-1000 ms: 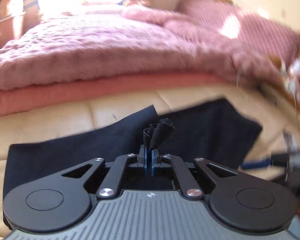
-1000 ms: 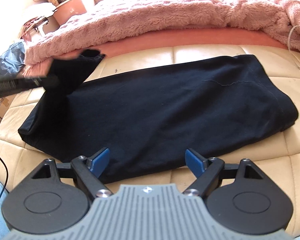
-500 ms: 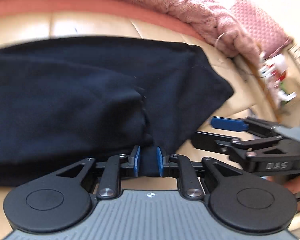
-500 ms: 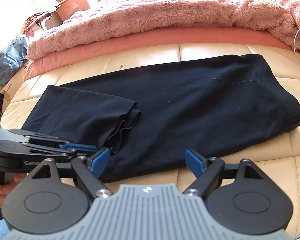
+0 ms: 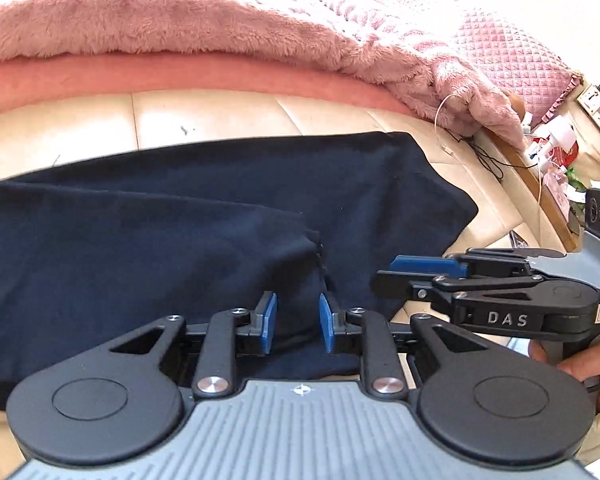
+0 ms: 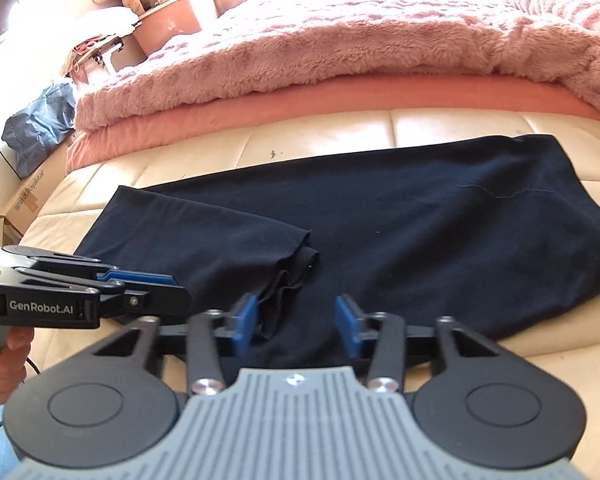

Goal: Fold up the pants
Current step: 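Move both open grippers over the folded pants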

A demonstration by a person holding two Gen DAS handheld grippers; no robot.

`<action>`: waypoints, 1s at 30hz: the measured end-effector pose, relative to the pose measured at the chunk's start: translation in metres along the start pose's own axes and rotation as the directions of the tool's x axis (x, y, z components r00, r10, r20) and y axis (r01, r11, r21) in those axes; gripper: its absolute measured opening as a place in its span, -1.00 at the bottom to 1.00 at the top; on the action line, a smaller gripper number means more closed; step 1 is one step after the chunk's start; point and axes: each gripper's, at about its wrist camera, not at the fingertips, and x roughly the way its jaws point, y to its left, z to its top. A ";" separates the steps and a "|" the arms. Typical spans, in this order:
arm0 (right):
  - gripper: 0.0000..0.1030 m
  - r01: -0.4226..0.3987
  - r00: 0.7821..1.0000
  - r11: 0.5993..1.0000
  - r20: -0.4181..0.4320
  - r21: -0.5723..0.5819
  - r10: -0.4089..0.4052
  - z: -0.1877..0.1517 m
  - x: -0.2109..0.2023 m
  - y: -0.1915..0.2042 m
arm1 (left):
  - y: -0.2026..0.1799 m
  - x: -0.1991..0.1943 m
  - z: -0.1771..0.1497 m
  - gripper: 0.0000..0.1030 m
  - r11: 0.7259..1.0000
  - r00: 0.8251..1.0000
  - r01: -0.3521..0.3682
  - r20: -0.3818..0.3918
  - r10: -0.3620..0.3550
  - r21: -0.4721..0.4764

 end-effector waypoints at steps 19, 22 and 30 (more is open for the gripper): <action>-0.60 -0.043 0.998 0.999 -0.046 0.022 0.044 -0.008 0.018 -0.017 | -0.029 0.046 0.000 -0.79 0.982 0.990 -0.036 -0.125 0.060 0.187; -0.60 -0.077 0.997 0.997 -0.030 0.013 0.077 -0.009 0.015 -0.015 | -0.022 0.039 0.001 -0.97 0.987 0.993 -0.031 -0.109 0.049 0.160; -0.60 -0.160 0.987 0.985 -0.040 -0.059 0.158 -0.005 0.022 0.002 | -0.003 0.011 0.012 -0.99 0.998 0.999 -0.038 -0.014 0.038 0.053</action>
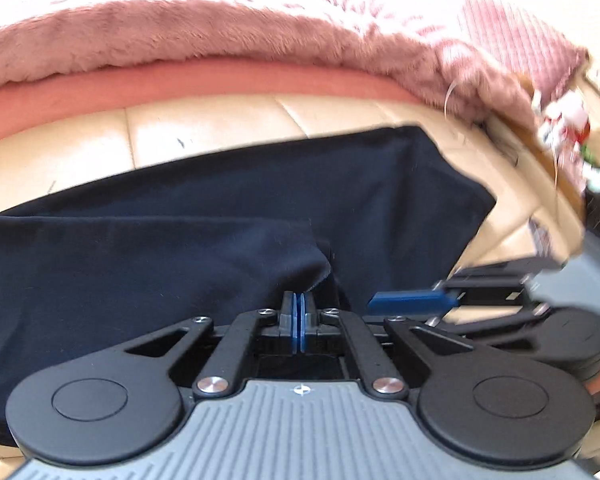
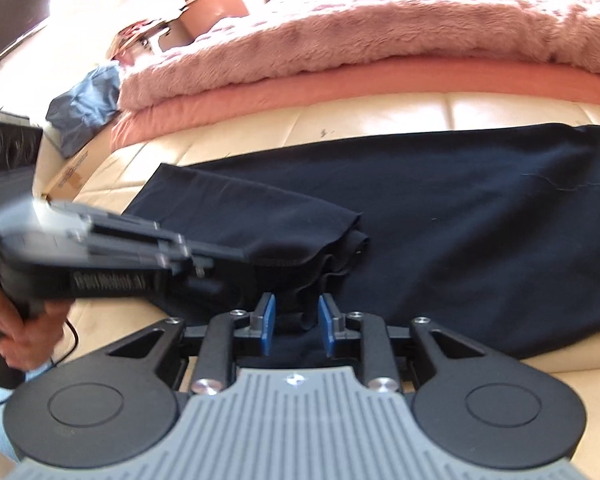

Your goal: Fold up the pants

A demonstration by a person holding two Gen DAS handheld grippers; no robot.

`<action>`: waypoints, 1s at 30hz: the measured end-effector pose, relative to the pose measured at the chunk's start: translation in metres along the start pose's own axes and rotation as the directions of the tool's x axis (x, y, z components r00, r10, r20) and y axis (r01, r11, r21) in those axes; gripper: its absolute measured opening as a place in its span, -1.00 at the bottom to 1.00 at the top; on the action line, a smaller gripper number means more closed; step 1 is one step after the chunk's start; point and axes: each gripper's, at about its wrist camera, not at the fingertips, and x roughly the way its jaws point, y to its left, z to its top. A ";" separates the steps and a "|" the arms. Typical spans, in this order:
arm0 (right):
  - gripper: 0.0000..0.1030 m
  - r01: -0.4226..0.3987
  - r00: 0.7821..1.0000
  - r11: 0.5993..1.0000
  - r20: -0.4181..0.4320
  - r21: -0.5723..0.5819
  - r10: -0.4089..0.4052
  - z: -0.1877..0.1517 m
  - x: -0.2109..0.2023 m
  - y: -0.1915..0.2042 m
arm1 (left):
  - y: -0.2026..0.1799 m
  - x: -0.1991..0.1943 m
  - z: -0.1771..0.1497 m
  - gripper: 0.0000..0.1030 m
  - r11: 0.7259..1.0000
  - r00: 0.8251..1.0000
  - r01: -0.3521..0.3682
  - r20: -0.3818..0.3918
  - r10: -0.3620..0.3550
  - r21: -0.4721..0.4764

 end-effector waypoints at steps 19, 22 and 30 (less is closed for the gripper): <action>-1.00 -0.125 0.982 0.976 -0.115 0.179 0.147 -0.003 0.011 -0.014 | -0.015 -0.020 0.027 -1.00 0.993 0.994 0.107 -0.024 -0.106 0.050; -1.00 -0.101 0.983 0.972 -0.129 0.213 0.130 -0.010 0.017 -0.018 | -0.022 -0.001 0.020 -1.00 0.991 0.990 0.114 -0.091 -0.108 0.065; -1.00 -0.082 0.986 0.979 -0.131 0.186 0.107 -0.011 0.017 -0.016 | -0.012 0.037 0.001 -1.00 0.987 0.975 0.148 -0.159 -0.157 -0.066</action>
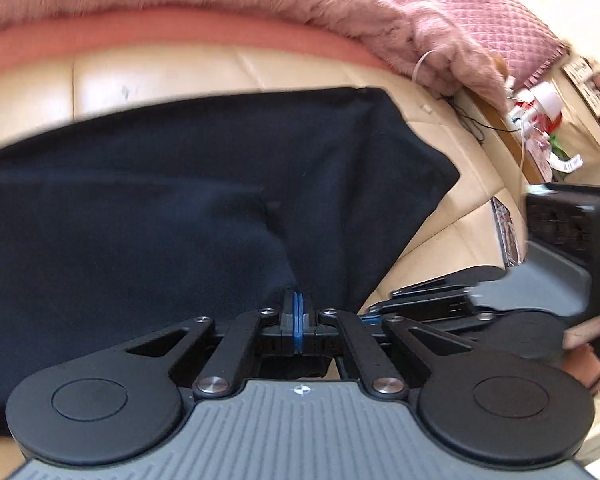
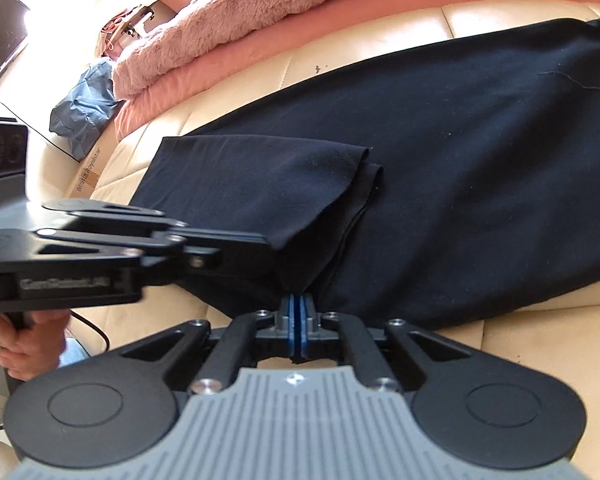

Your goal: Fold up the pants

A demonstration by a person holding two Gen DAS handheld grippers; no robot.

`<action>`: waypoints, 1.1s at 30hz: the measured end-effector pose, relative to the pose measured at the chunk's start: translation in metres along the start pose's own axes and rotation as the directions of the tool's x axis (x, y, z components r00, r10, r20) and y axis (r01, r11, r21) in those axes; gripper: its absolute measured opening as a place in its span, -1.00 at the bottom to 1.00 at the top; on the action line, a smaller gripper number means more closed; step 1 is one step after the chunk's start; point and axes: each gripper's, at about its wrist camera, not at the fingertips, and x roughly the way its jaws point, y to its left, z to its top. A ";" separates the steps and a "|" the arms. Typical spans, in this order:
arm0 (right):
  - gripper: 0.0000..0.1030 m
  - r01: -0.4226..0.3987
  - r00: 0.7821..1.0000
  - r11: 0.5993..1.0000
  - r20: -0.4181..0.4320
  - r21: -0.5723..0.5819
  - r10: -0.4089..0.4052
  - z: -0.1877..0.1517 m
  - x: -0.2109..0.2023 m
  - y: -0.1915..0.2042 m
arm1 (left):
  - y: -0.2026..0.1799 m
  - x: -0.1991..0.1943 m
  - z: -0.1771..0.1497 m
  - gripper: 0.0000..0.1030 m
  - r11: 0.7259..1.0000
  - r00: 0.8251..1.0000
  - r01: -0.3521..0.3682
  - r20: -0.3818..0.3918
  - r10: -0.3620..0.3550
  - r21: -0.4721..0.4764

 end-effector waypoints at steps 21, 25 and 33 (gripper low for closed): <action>-0.37 -0.192 0.981 0.860 0.115 0.473 0.156 0.023 0.019 -0.066 | 0.051 -0.048 0.001 -0.87 0.979 0.981 -0.158 0.088 0.170 -0.133; -0.38 -0.204 0.979 0.860 0.118 0.467 0.168 0.027 0.025 -0.063 | 0.069 -0.046 0.000 -0.87 0.968 0.977 -0.185 0.074 0.200 -0.172; -1.00 -0.111 0.991 0.927 0.106 0.359 0.078 0.036 0.016 -0.042 | 0.068 -0.060 -0.001 -0.87 0.952 0.954 -0.228 0.148 0.260 -0.205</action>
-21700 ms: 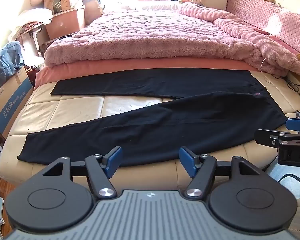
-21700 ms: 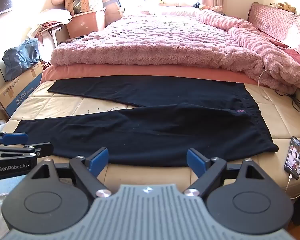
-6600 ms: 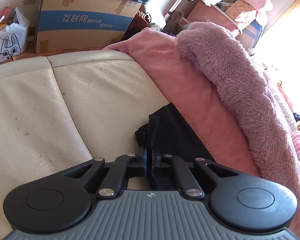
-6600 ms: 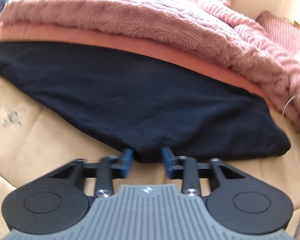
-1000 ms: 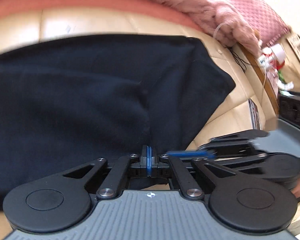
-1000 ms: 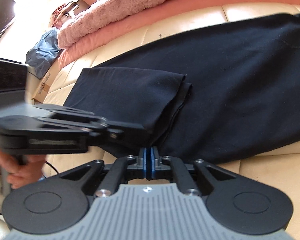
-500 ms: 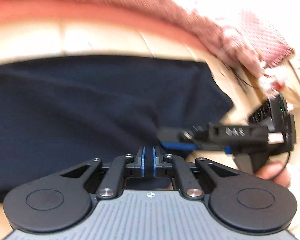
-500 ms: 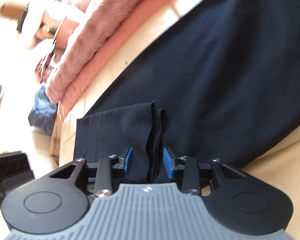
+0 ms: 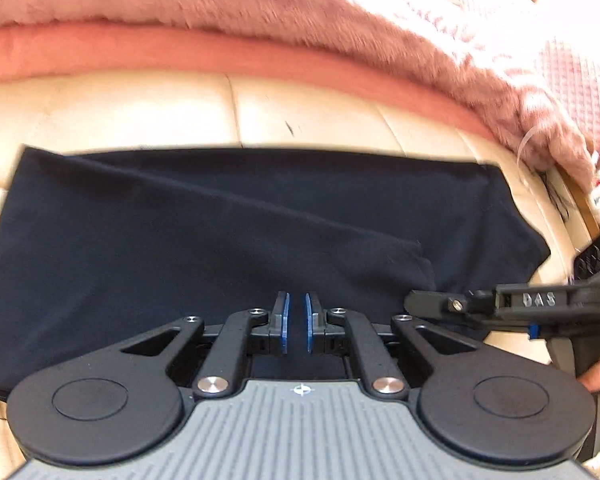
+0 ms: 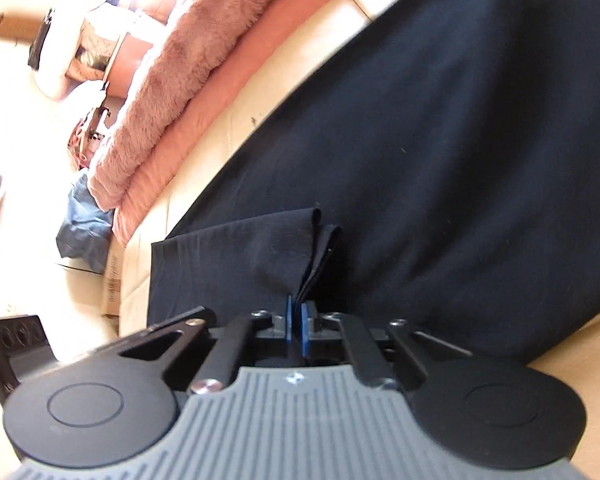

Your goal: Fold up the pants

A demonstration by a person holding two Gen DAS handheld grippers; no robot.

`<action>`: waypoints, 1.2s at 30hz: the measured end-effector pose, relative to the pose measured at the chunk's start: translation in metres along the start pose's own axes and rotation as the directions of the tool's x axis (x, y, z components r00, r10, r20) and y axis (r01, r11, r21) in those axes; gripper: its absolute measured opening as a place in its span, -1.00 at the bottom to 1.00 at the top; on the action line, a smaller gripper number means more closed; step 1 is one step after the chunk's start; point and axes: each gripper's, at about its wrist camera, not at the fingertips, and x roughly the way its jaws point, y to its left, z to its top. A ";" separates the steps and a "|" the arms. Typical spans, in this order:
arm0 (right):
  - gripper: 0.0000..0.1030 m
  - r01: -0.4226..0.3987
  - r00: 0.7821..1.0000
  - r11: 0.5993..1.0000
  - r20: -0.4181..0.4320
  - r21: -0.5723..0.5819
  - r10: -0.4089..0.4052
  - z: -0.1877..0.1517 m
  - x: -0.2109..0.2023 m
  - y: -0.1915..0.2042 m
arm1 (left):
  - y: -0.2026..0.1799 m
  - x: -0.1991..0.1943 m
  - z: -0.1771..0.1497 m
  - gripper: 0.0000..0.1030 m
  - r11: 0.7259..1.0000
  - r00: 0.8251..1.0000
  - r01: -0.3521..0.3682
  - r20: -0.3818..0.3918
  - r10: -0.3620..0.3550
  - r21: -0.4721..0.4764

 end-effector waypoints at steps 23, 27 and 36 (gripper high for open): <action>-1.00 0.010 0.995 0.892 0.096 -0.451 0.037 0.133 -0.168 0.176 | 0.052 -0.099 0.026 -0.87 0.986 0.944 -0.096 0.301 0.133 -0.133; -1.00 0.117 0.989 0.902 0.127 -0.416 -0.070 0.156 -0.201 0.134 | 0.047 -0.083 0.029 -0.87 0.990 0.955 -0.089 0.274 0.117 -0.111; -1.00 0.352 0.936 0.912 0.082 -0.212 -0.342 0.172 -0.162 -0.047 | 0.033 -0.018 0.034 -0.87 0.992 0.982 -0.103 0.151 0.113 -0.070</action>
